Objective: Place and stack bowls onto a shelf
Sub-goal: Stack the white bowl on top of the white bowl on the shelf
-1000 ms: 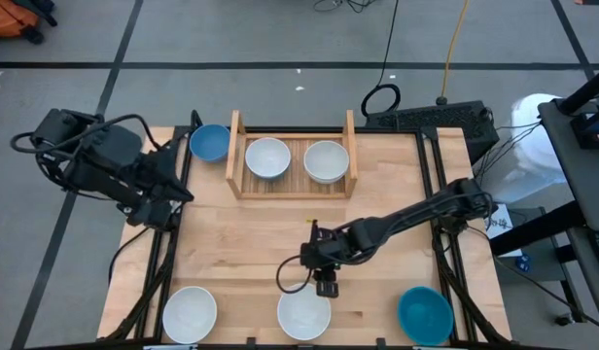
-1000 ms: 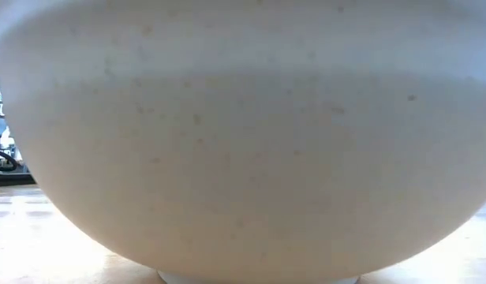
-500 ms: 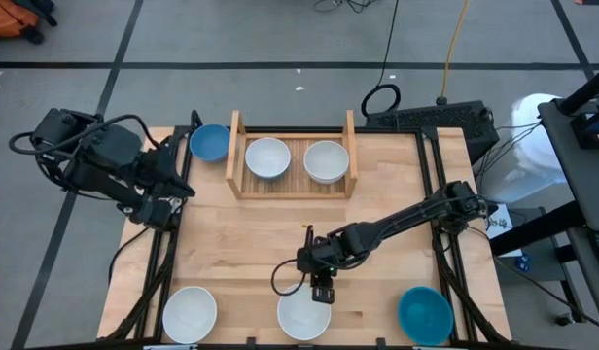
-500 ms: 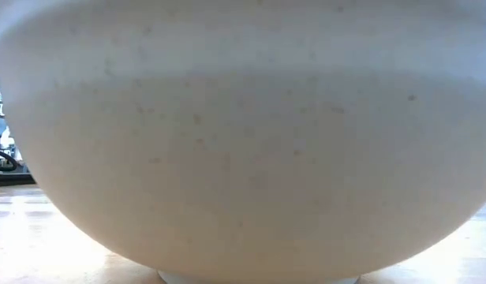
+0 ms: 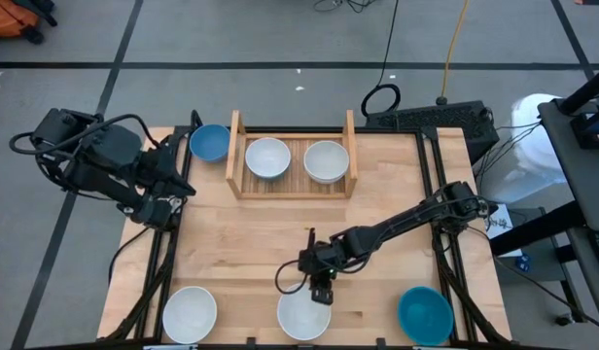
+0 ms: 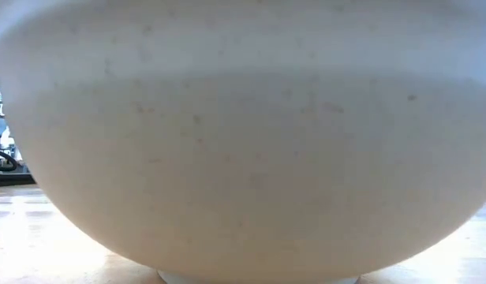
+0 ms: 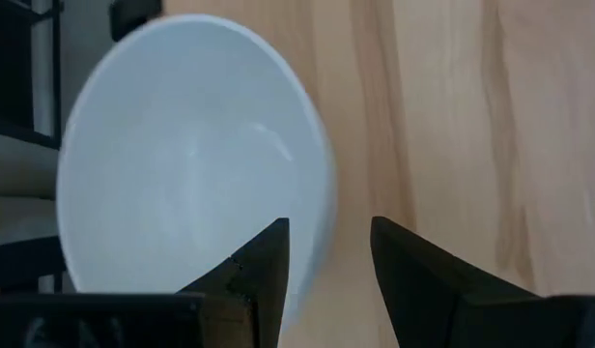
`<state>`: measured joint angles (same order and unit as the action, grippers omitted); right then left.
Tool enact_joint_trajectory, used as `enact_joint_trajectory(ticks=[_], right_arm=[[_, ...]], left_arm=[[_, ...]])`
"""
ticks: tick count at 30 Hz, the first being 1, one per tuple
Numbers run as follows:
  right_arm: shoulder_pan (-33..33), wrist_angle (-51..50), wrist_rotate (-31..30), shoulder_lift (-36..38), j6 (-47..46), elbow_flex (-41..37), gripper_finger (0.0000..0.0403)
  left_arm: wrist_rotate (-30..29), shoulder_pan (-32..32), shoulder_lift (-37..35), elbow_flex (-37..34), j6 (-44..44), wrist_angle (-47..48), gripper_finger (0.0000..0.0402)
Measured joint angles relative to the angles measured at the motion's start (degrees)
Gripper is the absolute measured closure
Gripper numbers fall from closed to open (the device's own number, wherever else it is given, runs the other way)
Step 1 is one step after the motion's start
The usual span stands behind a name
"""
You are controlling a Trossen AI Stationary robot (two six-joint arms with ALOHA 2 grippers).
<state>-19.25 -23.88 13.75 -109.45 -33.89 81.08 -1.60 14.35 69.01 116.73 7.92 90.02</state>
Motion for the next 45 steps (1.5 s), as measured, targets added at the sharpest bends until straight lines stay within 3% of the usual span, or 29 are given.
enact_joint_trajectory(ticks=[5, 14, 18, 24, 31, 38, 45], right_arm=[[0.0, 2.4, -0.1, 0.1, 0.0, -3.0, 0.0264], [0.0, 17.8, -0.3, 0.1, -0.1, -11.0, 0.0270], [0.0, 24.5, -0.3, 0.1, -4.2, -14.7, 0.0301], [0.0, 27.4, -2.3, 0.1, -5.1, -17.1, 0.0391], [0.0, 27.1, -8.2, 1.1, -3.0, -17.1, 0.0400], [0.1, 25.5, -11.2, 8.0, -3.0, -17.2, 0.0402], [1.7, 19.3, -19.6, 20.9, -1.7, -17.1, 0.0402]], left_arm=[[0.0, 0.0, 0.0, 0.0, -0.1, 0.0, 0.0382], [0.0, 0.0, 0.0, 0.0, -0.1, 0.0, 0.0382], [0.0, 0.0, 0.0, 0.0, -0.1, 0.0, 0.0382], [0.0, 0.0, 0.0, 0.0, -0.7, 0.0, 0.0382], [0.0, 0.0, 0.0, 0.0, -0.7, 0.0, 0.0382], [0.0, 0.0, 0.0, 0.0, -0.7, 0.0, 0.0382], [0.0, 0.0, 0.0, 0.0, -0.8, 0.0, 0.0382]])
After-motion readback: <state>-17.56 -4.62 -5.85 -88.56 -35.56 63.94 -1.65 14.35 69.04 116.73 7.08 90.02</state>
